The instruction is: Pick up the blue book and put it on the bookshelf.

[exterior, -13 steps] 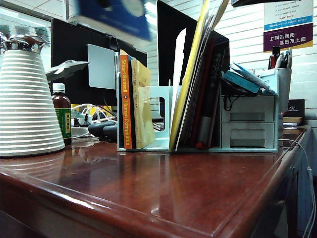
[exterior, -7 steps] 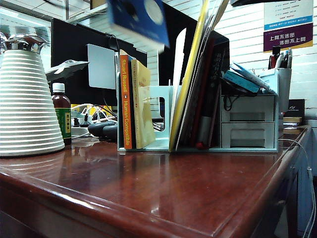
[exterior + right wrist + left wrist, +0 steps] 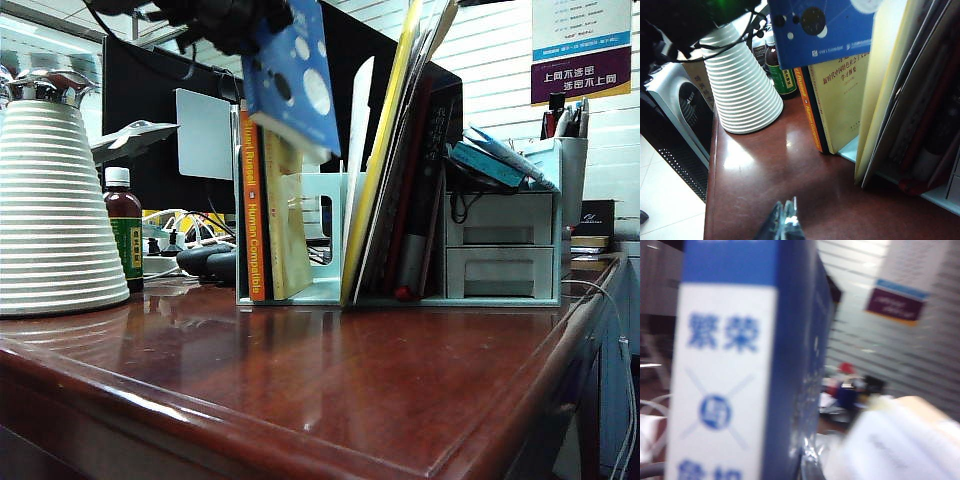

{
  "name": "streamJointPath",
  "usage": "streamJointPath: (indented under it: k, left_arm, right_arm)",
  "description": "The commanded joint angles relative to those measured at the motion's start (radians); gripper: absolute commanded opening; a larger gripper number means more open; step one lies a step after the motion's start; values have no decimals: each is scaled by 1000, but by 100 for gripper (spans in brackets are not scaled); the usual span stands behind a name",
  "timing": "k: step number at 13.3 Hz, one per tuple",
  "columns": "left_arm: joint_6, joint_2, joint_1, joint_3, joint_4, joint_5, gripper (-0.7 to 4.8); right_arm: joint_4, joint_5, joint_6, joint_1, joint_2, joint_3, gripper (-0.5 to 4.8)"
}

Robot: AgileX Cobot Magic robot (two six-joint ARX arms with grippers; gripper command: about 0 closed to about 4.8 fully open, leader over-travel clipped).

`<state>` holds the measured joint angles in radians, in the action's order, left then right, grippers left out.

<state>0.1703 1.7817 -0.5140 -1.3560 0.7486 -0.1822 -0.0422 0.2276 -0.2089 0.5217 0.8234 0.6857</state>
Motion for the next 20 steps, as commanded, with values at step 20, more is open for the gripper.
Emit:
streamJointPath:
  k: [20]
  left_arm:
    - [-84,289,-82,-181,81,-145,79]
  right_arm:
    - [9,41,-5,1,-39,4,-1]
